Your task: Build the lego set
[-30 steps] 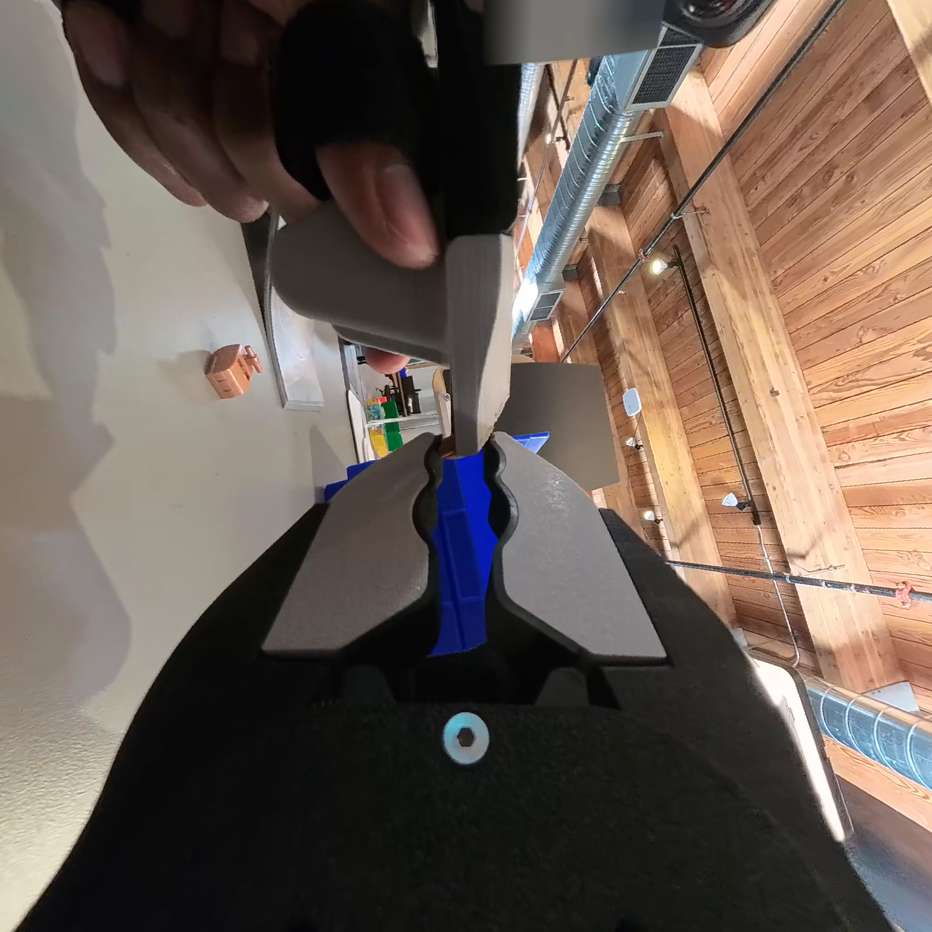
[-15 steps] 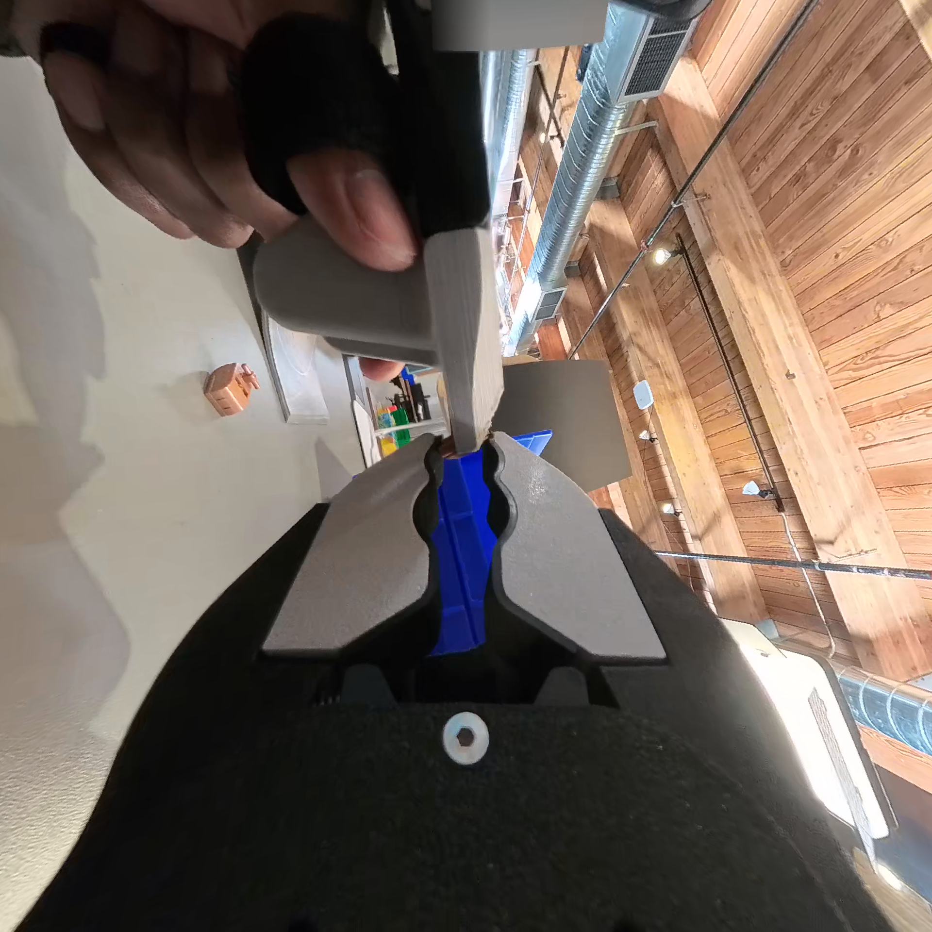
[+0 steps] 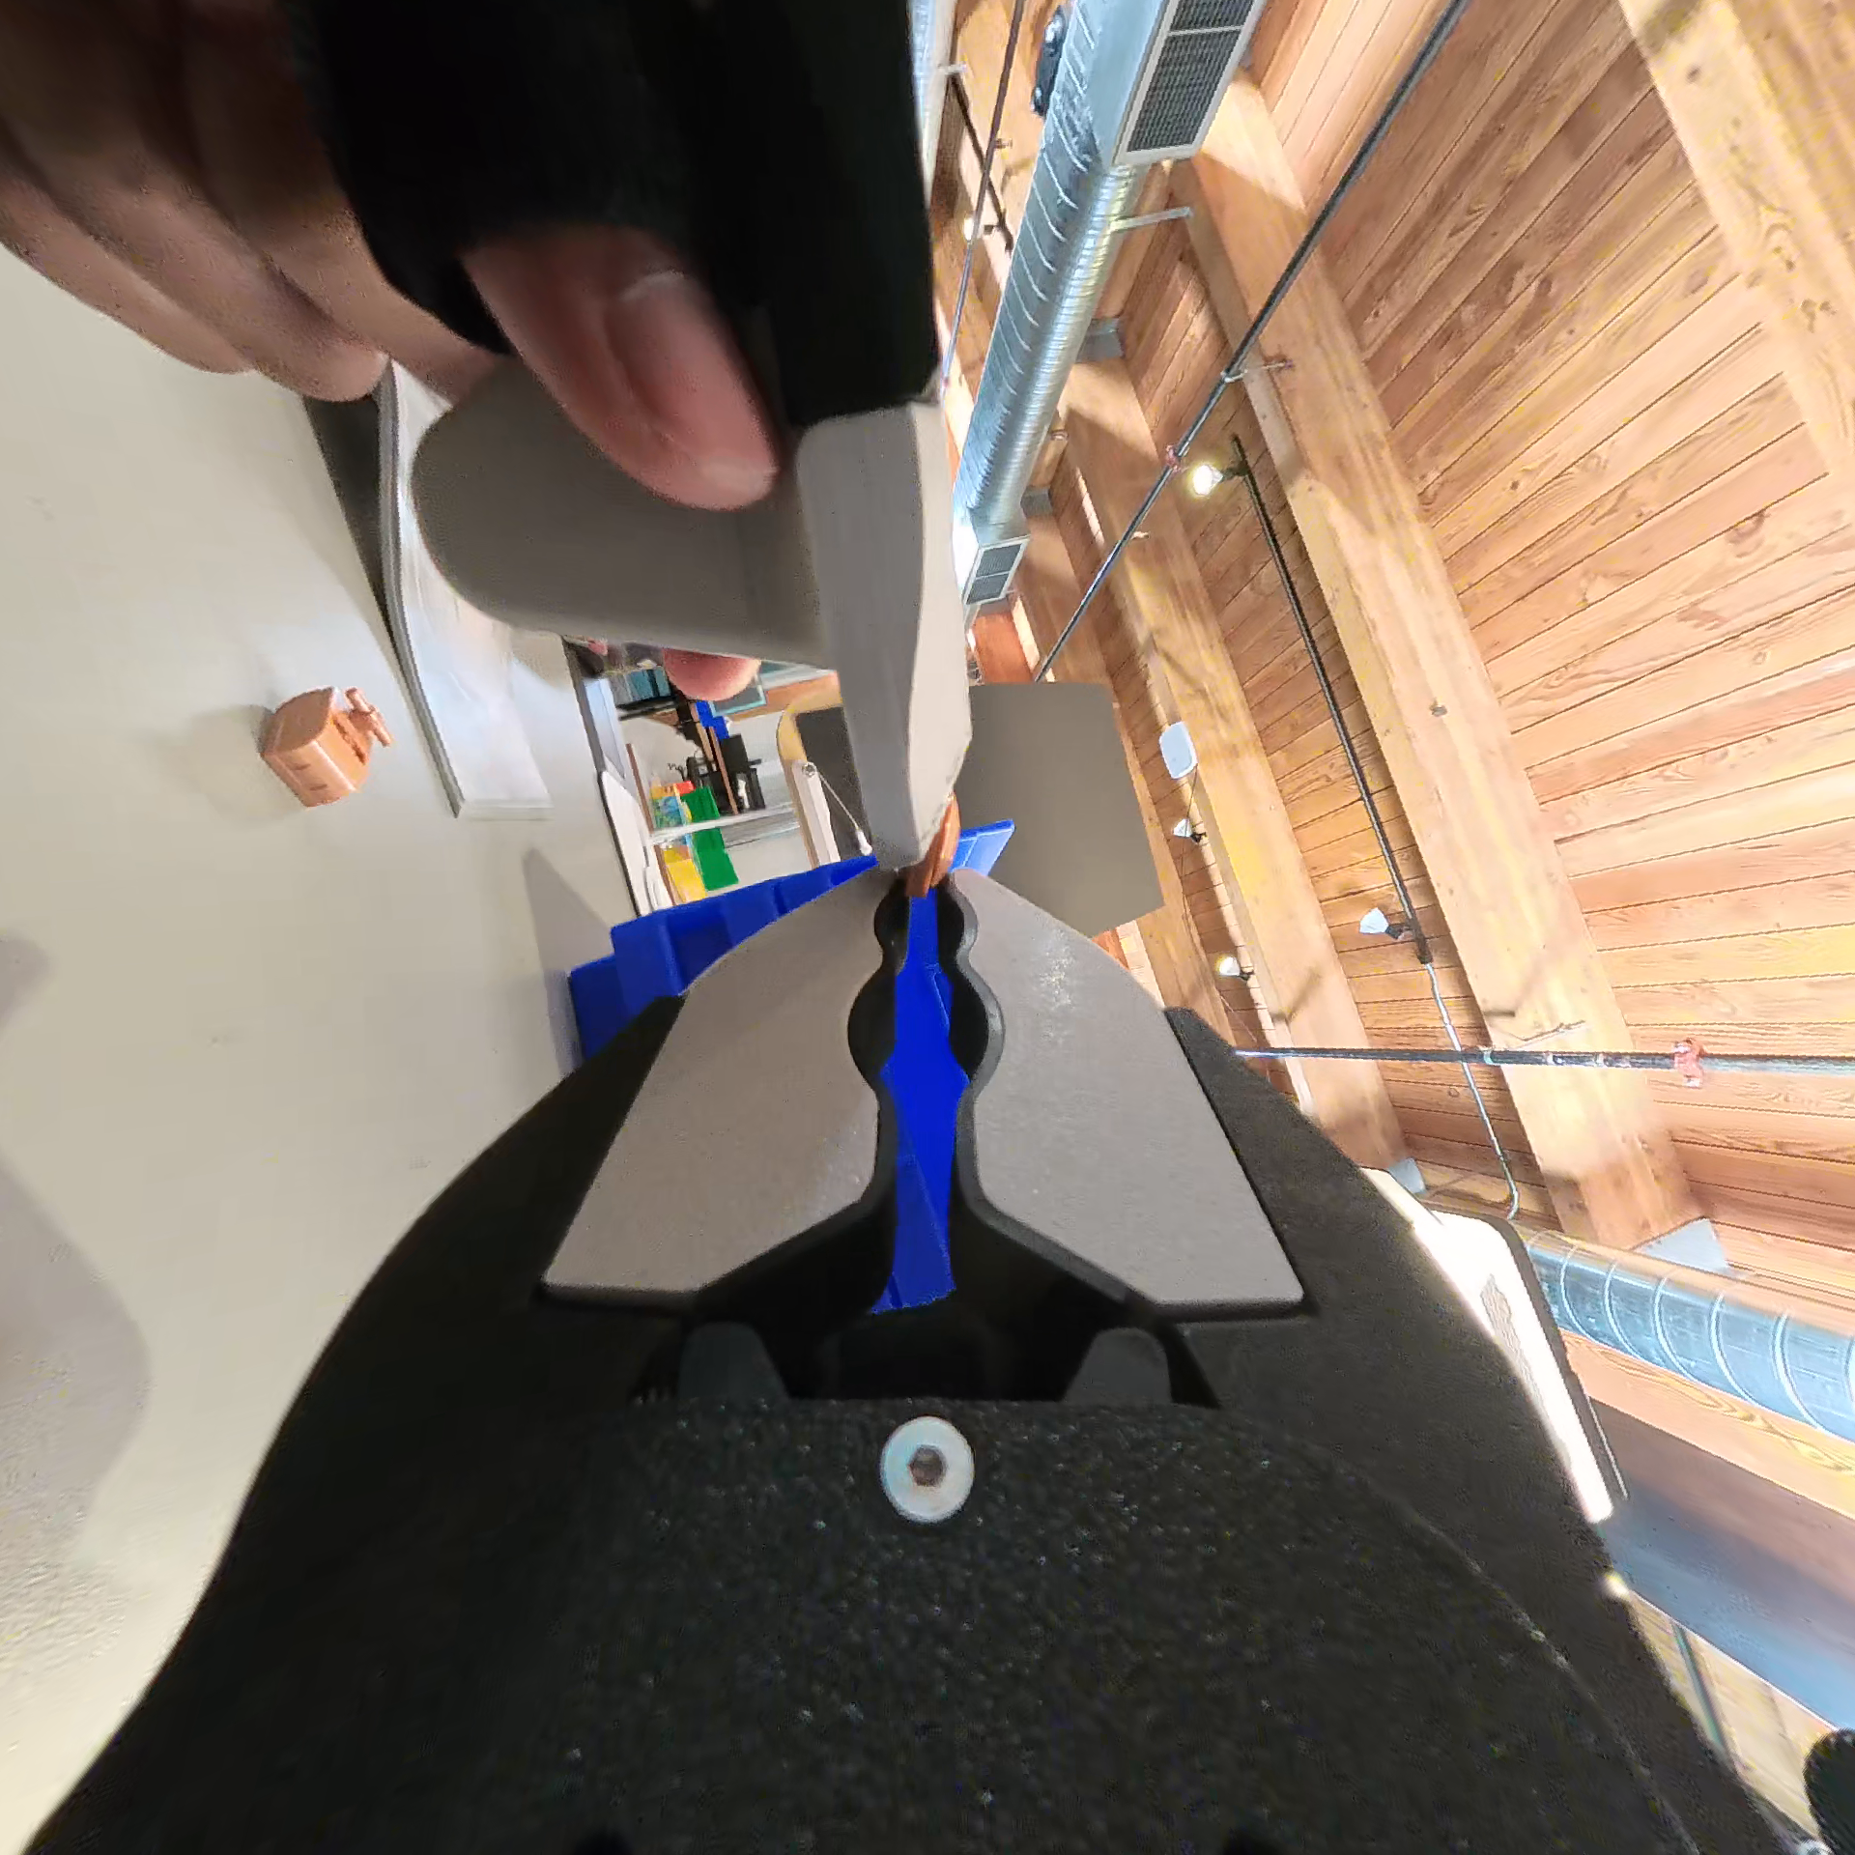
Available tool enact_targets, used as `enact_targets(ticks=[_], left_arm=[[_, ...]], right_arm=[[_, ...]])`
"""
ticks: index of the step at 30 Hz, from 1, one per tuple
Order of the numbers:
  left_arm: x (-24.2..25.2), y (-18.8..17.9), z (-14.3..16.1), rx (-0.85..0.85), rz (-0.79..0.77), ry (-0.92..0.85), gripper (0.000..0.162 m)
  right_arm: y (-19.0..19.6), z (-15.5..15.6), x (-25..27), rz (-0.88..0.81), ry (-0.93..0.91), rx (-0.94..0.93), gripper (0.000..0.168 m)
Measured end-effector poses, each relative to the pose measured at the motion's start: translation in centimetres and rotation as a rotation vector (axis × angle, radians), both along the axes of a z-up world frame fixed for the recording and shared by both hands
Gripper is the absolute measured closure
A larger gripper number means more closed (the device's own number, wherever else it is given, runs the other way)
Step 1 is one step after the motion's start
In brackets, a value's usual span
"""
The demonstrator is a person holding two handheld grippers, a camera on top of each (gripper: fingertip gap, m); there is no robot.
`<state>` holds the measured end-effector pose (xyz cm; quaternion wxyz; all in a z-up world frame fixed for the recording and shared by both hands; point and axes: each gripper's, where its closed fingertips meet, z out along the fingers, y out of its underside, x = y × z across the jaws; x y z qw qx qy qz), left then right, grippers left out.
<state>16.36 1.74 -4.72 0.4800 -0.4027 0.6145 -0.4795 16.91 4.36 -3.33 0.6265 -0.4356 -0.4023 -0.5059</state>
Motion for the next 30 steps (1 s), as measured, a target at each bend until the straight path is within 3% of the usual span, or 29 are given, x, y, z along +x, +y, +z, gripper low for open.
enact_targets(ticks=[11,21,26,30], left_arm=[[-0.5,0.6,1.2,-0.011,-0.001,-0.081,0.146],[-0.6,1.4,0.9,0.17,0.065,-0.112,0.146],[-0.5,1.1,0.4,0.233,0.05,-0.093,0.146],[-0.4,0.5,-0.2,0.072,-0.048,-0.035,0.146]], right_arm=[[-0.4,0.1,0.0,0.156,0.225,-0.085,0.159],[-0.9,-0.1,0.6,0.483,0.812,-0.419,0.154],[-1.3,-0.8,-0.2,0.518,0.766,-0.475,0.15],[-1.3,-1.4,-0.8,0.524,0.728,-0.498,0.149]])
